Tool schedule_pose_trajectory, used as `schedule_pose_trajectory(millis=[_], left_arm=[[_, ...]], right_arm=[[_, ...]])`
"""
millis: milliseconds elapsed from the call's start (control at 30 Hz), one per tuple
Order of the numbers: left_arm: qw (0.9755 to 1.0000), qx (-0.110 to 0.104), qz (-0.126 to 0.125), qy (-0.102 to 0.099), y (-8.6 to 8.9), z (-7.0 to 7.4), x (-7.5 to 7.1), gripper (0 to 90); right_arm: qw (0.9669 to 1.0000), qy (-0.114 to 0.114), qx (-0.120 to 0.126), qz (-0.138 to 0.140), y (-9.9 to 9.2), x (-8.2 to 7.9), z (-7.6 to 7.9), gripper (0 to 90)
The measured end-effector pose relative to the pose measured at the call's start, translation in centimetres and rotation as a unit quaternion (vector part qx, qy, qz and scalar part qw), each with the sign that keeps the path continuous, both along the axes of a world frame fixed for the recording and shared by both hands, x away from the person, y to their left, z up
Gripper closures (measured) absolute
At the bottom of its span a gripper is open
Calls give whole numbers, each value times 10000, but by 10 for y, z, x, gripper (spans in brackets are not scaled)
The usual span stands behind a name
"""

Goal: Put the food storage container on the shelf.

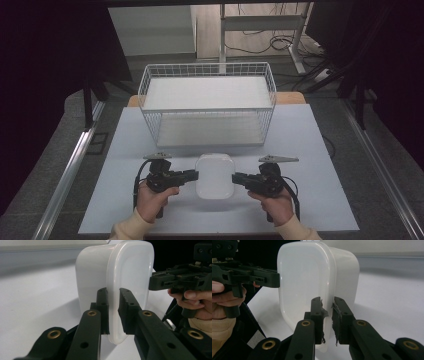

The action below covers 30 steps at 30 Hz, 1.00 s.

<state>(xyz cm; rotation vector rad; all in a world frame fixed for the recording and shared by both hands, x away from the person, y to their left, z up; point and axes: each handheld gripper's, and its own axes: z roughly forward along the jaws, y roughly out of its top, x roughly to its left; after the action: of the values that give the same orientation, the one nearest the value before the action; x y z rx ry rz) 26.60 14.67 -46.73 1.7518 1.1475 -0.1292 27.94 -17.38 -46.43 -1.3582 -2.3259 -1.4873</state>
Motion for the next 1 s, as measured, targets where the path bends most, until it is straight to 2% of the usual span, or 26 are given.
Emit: schedule_pose_trajectory(millis=[467,633,1000], left_arm=[[9996,50,21,-282,2,20,6,798],[9990,79,35,-437,4,35,13,798],[9966,154,107,-807,10,77,31,798]], right_arm=[[9995,-306,-45,59,3,8,17,795],[9989,-463,-34,60,4,15,31,795],[9964,-841,-87,85,13,36,73,794]])
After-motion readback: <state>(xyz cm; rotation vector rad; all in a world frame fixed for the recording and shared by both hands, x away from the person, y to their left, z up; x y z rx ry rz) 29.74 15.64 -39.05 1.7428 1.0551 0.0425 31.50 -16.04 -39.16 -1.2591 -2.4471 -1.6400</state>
